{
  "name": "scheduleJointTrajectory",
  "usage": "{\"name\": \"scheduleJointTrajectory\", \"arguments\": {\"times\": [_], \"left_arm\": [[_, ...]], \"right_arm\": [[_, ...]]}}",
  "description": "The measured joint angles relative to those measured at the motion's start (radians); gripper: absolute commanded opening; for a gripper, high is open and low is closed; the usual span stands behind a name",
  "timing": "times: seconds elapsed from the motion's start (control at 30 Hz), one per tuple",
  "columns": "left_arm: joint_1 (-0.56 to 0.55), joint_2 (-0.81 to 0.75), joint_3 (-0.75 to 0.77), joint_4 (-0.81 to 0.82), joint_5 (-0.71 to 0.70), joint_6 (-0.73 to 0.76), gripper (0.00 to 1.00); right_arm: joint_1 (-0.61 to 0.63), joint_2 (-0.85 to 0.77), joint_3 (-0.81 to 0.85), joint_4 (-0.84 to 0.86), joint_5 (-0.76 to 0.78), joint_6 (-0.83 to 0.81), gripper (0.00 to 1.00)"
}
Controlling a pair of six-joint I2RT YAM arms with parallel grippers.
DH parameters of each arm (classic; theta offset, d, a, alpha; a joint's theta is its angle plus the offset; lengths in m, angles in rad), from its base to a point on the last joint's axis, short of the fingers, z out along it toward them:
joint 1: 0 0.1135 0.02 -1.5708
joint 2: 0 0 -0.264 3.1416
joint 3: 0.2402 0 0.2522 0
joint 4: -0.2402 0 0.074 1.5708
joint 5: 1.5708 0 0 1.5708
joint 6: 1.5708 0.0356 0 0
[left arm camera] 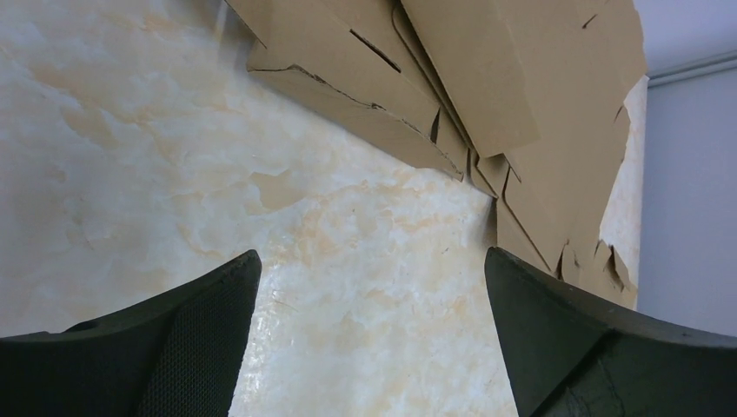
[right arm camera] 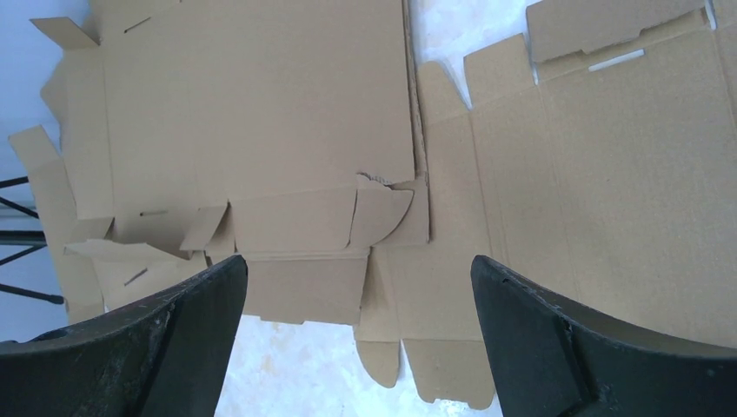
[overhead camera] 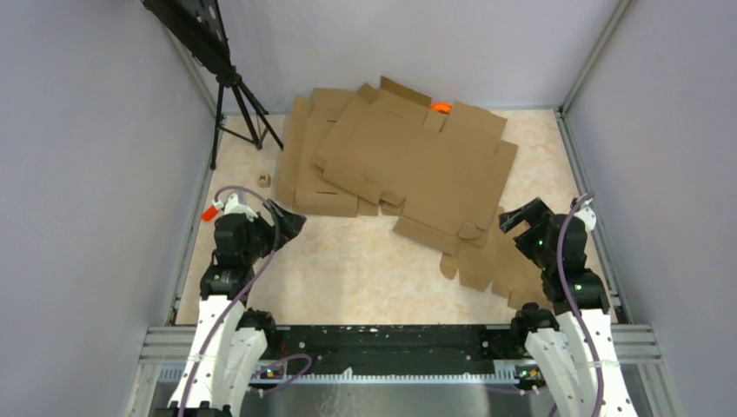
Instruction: Fold the paper box
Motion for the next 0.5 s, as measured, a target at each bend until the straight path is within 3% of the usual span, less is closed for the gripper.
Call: {"name": "scheduleJointTrajectory", "arguments": {"times": [0.27,0.5], "left_arm": [[0.0,0.008,-0.008,0.026,0.048,0.004,0.98],[-0.027,0.086,-0.047,0.175,0.264,0.006,0.98]], "right_arm": [[0.0,0.027,0.0,0.0,0.005,0.005,0.99],[0.0,0.04,-0.043,0.024,-0.045,-0.001,0.98]]}}
